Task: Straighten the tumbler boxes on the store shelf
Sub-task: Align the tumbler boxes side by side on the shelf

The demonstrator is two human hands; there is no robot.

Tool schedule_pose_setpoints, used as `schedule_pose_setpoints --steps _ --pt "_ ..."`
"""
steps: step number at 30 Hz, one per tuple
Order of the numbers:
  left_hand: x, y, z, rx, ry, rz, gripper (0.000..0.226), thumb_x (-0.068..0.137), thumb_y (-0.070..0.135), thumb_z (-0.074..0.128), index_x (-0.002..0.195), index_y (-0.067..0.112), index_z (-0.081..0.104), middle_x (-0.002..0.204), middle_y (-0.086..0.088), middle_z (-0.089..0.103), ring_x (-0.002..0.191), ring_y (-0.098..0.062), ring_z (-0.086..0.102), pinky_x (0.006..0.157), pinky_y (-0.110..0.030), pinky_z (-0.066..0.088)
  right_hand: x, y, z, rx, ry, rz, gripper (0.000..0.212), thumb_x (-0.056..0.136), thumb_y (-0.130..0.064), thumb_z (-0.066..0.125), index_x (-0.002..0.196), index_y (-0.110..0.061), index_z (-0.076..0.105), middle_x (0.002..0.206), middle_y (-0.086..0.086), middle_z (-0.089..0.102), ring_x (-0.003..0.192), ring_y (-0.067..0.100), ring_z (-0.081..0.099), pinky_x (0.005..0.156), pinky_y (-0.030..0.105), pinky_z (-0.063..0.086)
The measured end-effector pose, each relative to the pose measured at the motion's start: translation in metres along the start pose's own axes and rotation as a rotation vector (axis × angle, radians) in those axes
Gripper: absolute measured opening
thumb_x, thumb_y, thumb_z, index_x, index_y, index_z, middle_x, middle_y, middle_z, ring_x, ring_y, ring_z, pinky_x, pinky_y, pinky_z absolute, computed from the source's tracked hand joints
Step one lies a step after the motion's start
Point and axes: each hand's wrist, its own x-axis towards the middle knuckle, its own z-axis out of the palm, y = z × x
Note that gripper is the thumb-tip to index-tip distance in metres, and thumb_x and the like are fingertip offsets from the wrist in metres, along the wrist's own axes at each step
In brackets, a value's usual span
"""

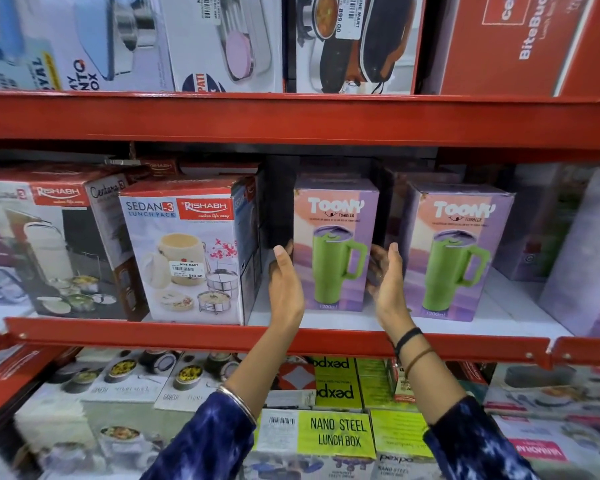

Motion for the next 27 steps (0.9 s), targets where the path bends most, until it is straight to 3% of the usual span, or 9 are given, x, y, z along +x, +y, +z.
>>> schedule_pose_setpoints --steps 2,4,5,7,10,13,18,22,27 --pt "-0.001 -0.001 -0.004 0.011 -0.019 0.035 0.063 0.095 0.059 0.011 0.142 0.030 0.041 0.154 0.002 0.036 0.143 -0.022 0.031 0.098 -0.020 0.032 -0.011 -0.012 0.002 -0.026 -0.020 0.015 0.102 0.064 -0.089 0.038 0.143 -0.026 0.039 0.153 0.002 0.040 0.141 0.023 0.037 0.116 0.053 0.029" --pt "-0.004 -0.001 -0.008 0.008 -0.033 0.082 0.059 0.097 0.055 0.012 0.142 0.031 0.041 0.152 0.003 0.036 0.141 -0.019 0.030 0.085 -0.003 0.035 -0.022 -0.019 0.002 -0.035 0.001 0.015 0.083 0.083 -0.075 0.029 0.142 -0.019 0.041 0.148 0.006 0.046 0.136 0.026 0.042 0.114 0.050 0.033" --pt "-0.005 -0.002 -0.010 0.009 -0.045 0.100 0.058 0.097 0.056 0.012 0.142 0.033 0.041 0.152 0.005 0.037 0.142 -0.018 0.029 0.089 -0.003 0.036 -0.025 -0.019 0.001 -0.025 0.013 0.006 0.073 0.091 -0.065 0.025 0.139 -0.013 0.044 0.141 0.009 0.051 0.131 0.026 0.048 0.112 0.048 0.036" --pt "-0.005 -0.003 -0.011 0.030 -0.089 0.138 0.057 0.092 0.066 0.012 0.137 0.045 0.041 0.152 0.008 0.037 0.144 -0.018 0.030 0.114 -0.026 0.029 -0.028 -0.016 -0.002 0.000 0.026 -0.003 0.066 0.097 -0.053 0.022 0.132 -0.006 0.050 0.120 0.008 0.062 0.115 0.024 0.056 0.106 0.043 0.043" --pt "-0.005 -0.008 -0.016 0.047 -0.137 0.138 0.058 0.074 0.087 0.013 0.120 0.067 0.042 0.152 0.009 0.041 0.141 -0.019 0.036 0.117 -0.050 0.028 -0.035 -0.016 -0.003 0.008 0.027 -0.010 0.064 0.098 -0.051 0.023 0.126 -0.004 0.054 0.108 0.004 0.064 0.108 0.022 0.057 0.100 0.039 0.045" --pt "-0.008 -0.010 -0.020 0.043 -0.165 0.128 0.059 0.064 0.094 0.013 0.112 0.074 0.042 0.153 0.004 0.041 0.141 -0.023 0.037 0.116 -0.054 0.029 -0.039 -0.015 -0.009 0.001 0.051 -0.014 0.066 0.097 -0.051 0.023 0.129 -0.002 0.054 0.124 0.014 0.061 0.111 0.024 0.059 0.097 0.037 0.048" --pt "-0.027 -0.004 -0.028 0.019 -0.193 0.108 0.059 0.064 0.094 0.014 0.111 0.073 0.043 0.154 0.000 0.039 0.142 -0.023 0.035 0.117 -0.055 0.026 -0.053 -0.010 -0.020 -0.035 0.055 -0.041 0.068 0.097 -0.052 0.021 0.128 -0.003 0.056 0.134 0.018 0.058 0.122 0.029 0.056 0.106 0.044 0.043" --pt "-0.042 0.001 -0.034 0.030 -0.199 0.115 0.049 0.065 0.092 0.014 0.104 0.078 0.042 0.157 -0.002 0.032 0.146 -0.025 0.028 0.118 -0.056 0.022 -0.064 -0.009 -0.022 -0.044 0.063 -0.055 0.066 0.097 -0.053 0.023 0.126 -0.004 0.058 0.133 0.018 0.059 0.122 0.028 0.057 0.107 0.046 0.043" --pt "-0.057 0.005 -0.041 0.019 -0.204 0.125 0.060 0.060 0.096 0.013 0.109 0.074 0.042 0.156 0.001 0.034 0.145 -0.023 0.029 0.118 -0.057 0.022 -0.075 -0.009 -0.026 -0.015 0.060 -0.069 0.067 0.097 -0.051 0.023 0.123 -0.002 0.060 0.121 0.014 0.064 0.110 0.024 0.063 0.098 0.038 0.049"
